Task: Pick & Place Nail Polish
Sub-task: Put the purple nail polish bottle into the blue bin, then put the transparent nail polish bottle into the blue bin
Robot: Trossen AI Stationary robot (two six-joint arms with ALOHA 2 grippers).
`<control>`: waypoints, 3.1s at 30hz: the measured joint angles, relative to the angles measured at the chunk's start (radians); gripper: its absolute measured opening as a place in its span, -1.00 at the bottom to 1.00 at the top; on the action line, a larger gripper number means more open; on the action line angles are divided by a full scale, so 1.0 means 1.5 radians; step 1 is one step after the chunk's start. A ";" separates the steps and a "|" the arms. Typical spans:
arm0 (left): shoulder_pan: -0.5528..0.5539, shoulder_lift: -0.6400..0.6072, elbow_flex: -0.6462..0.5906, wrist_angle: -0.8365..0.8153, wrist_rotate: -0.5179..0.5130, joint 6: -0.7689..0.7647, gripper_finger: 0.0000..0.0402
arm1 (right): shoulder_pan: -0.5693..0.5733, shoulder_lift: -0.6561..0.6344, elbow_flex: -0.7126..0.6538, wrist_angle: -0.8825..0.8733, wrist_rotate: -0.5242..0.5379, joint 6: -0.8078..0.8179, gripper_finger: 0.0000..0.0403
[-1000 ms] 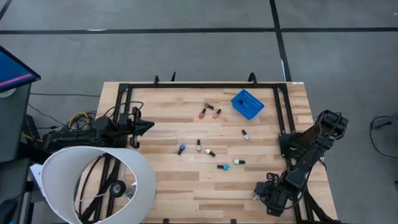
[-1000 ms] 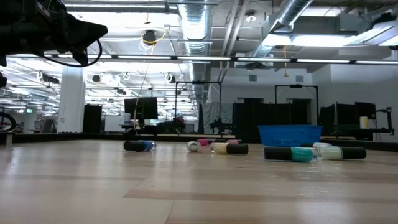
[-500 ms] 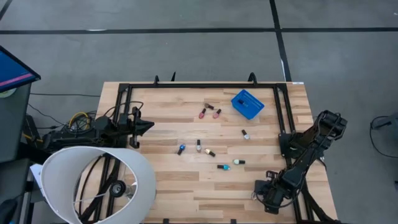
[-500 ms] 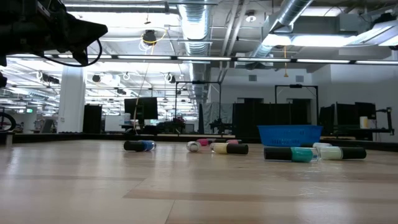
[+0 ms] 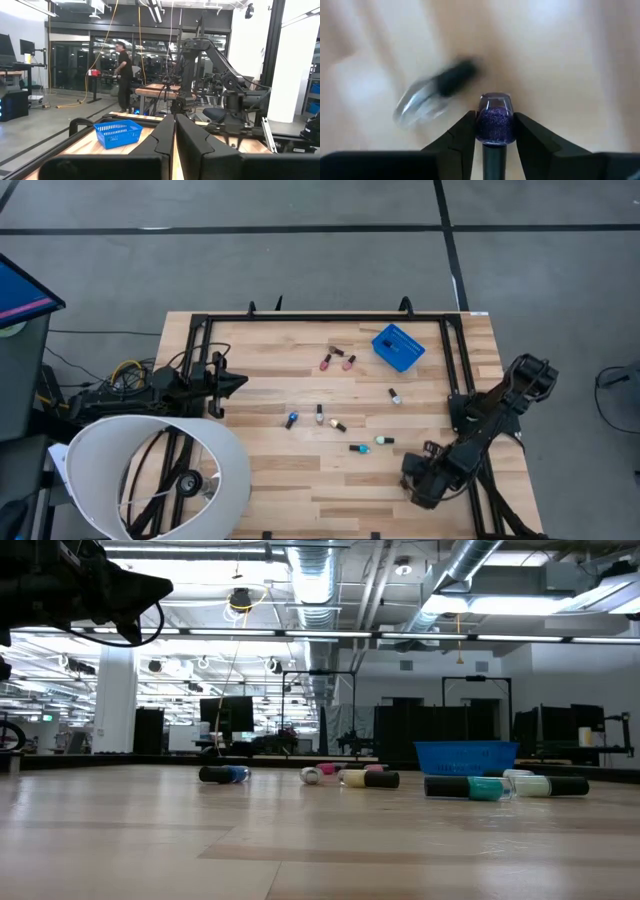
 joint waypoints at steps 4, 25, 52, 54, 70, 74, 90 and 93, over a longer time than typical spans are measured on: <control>0.000 0.000 0.000 0.003 0.000 0.000 -0.94 | -0.017 -0.033 -0.005 -0.079 0.014 0.022 -0.47; 0.000 0.000 0.000 0.009 0.000 0.000 -0.94 | -0.468 -0.257 0.000 -0.157 0.057 -0.328 -0.43; 0.000 0.008 0.000 0.011 -0.001 0.000 -0.94 | -1.030 -0.102 0.093 -0.042 0.010 -0.797 -0.42; 0.000 0.011 0.000 0.012 -0.002 0.000 -0.94 | -1.035 -0.076 0.093 -0.035 0.008 -0.802 -0.42; 0.000 0.021 0.000 0.014 -0.003 0.000 -0.94 | -1.058 -0.007 0.093 -0.013 -0.057 -0.835 -0.32; 0.000 0.021 0.000 0.015 -0.003 0.000 -0.94 | -1.064 -0.023 0.093 -0.019 -0.069 -0.834 -0.13; 0.000 0.021 0.000 0.024 0.000 0.000 -0.94 | -0.879 -0.238 0.144 -0.371 -0.157 -0.370 0.18; 0.000 0.021 0.000 0.024 0.000 0.000 -0.94 | -0.752 -0.265 0.144 -0.404 -0.145 -0.214 0.18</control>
